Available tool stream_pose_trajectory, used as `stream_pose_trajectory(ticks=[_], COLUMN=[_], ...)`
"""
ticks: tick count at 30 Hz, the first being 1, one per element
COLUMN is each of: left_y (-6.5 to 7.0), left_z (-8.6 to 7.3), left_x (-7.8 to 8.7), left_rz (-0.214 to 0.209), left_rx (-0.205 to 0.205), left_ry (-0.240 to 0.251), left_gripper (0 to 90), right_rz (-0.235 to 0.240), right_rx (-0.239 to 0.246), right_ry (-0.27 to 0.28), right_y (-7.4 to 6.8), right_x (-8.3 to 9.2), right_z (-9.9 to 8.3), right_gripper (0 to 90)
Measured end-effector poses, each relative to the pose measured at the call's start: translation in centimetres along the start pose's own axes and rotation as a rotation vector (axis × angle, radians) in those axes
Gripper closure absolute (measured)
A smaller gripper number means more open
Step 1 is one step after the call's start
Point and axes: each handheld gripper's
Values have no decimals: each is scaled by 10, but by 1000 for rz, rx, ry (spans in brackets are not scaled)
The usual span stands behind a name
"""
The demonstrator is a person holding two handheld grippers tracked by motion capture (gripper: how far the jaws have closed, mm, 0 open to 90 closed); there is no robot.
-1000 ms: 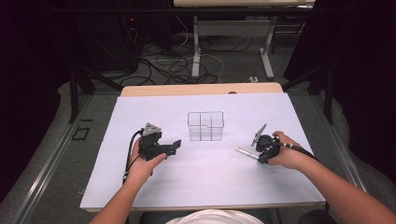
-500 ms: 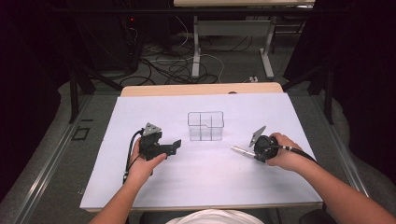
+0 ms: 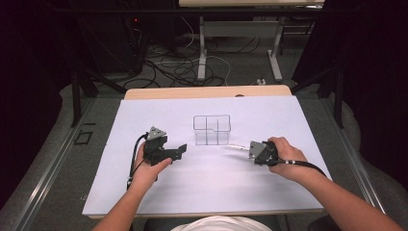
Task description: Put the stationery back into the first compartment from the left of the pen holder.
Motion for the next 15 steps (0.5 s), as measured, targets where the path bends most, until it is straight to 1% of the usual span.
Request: stream_pose_trajectory(ticks=[1, 2, 3, 4, 5, 6, 7, 8, 9, 10, 11, 15], left_y=[0, 1, 1, 1, 2, 2, 2, 2, 3, 2, 3, 4], left_z=[0, 0, 0, 0, 0, 0, 0, 0, 0, 0, 0, 0], left_x=[0, 0, 0, 0, 0, 0, 0, 0, -1, 0, 0, -1], left_rz=[1, -1, -1, -3, -2, -1, -1, -1, -4, 0, 0, -8], left_rx=[-1, -4, -5, -5, -3, -4, -6, -8, -1, -9, -9, -13], left_ry=[1, -1, 0, 1, -2, -2, -2, -3, -2, -5, -7, -13], left_gripper=[118, 120, 121, 122, 123, 124, 124, 125, 127, 130, 130, 134], right_rz=[0, -23, -56, -66, -88, -105, -105, -131, -163, -179, -179, -208], right_rx=[0, 22, 60, 88, 125, 131, 131, 139, 226, 241, 241, 343], right_ry=[0, 24, 42, 44, 49, 59, 59, 87, 82, 99, 99, 111], right_y=[0, -1, -3, -4, -4, -5, -5, -8, -8, -10, -10, -14], right_x=[0, -1, 1, 2, 3, 4, 4, 3, 6, 6, 6, 6], right_z=[0, 1, 5, 6, 8, 9, 9, 10, 14, 15, 15, 21], right_gripper=[796, 796, 796, 796, 797, 796, 796, 796, 796, 796, 796, 796])
Point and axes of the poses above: each handheld gripper's, and its own axes: x roughly backward along the jaws, z roughly out of its top, y roughly to its right, and after that the axes turned 8 degrees about x, right-handed
